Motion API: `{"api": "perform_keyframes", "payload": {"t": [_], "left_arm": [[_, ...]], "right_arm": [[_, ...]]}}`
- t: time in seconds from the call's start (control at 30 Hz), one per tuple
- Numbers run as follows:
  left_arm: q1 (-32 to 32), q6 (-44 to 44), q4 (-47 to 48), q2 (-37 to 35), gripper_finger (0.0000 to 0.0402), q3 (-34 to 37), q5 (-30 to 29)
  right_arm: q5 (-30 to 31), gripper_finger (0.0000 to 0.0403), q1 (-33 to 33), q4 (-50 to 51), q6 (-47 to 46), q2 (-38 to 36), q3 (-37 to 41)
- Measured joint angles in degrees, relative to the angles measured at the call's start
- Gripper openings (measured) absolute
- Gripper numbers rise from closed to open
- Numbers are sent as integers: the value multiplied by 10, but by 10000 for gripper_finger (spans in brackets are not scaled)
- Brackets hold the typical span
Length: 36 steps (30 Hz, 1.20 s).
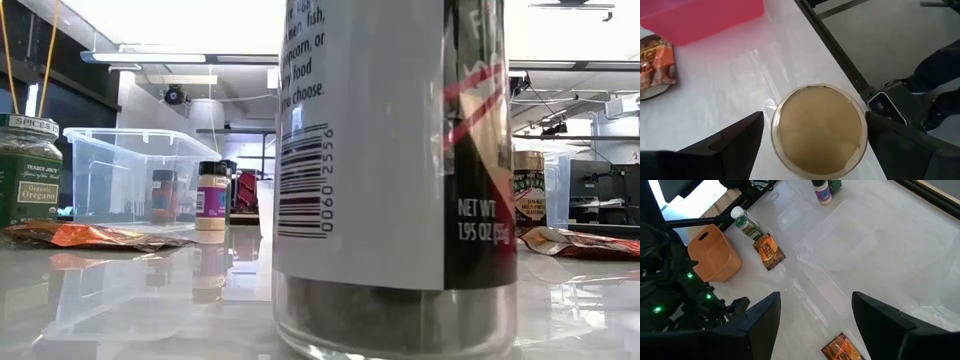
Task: Sort spices by type
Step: Put the bottom gold seasoning bottle into the orange bin
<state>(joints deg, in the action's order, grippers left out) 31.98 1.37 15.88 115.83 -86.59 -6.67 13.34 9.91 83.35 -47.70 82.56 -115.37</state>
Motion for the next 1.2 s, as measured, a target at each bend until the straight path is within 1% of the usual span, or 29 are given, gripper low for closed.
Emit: {"api": "perform_keyframes", "payload": {"t": [0.3,0.47,0.57,0.7,0.83,0.93,1.07,1.2], "left_arm": [[-5,15,-35,33,333,0,15],[-5,19,-38,35,330,0,16],[-5,9,-37,35,307,0,16],[-5,6,-37,34,238,0,20],[-8,5,-27,30,238,0,27],[-16,5,29,1,238,2,47],[-32,5,91,-82,238,2,76],[-38,16,92,-178,238,1,93]], "right_arm": [[0,240,0,-3,0,0,0],[0,240,0,-3,0,0,0],[0,240,0,-3,0,0,0],[0,240,0,-3,0,0,0],[0,240,0,-3,0,0,0],[0,240,0,-4,-2,0,0],[2,240,0,-4,-2,0,0],[5,240,0,-5,1,0,0]]}}
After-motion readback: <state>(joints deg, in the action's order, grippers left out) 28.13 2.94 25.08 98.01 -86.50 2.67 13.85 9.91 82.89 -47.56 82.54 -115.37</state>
